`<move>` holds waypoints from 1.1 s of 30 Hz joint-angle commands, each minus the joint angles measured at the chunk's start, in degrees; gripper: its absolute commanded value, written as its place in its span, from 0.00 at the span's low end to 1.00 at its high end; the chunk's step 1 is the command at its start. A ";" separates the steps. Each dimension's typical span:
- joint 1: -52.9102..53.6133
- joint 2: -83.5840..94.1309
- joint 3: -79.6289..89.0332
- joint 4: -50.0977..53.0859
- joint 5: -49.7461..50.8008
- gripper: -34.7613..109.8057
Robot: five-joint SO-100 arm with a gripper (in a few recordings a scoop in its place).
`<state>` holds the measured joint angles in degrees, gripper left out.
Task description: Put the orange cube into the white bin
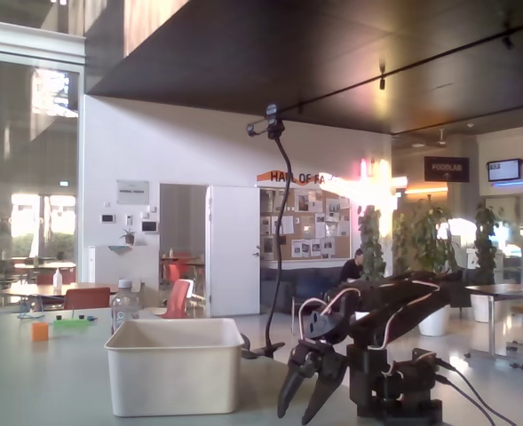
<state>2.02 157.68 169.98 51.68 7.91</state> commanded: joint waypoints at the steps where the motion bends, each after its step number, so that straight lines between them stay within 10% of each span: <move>1: -0.18 0.35 0.00 -0.53 -0.26 0.41; 22: -14.15 -1.76 -31.73 -0.79 -0.26 0.41; 33: -23.64 -43.15 -58.89 7.12 -0.26 0.41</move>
<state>-20.57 124.98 118.92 55.55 7.91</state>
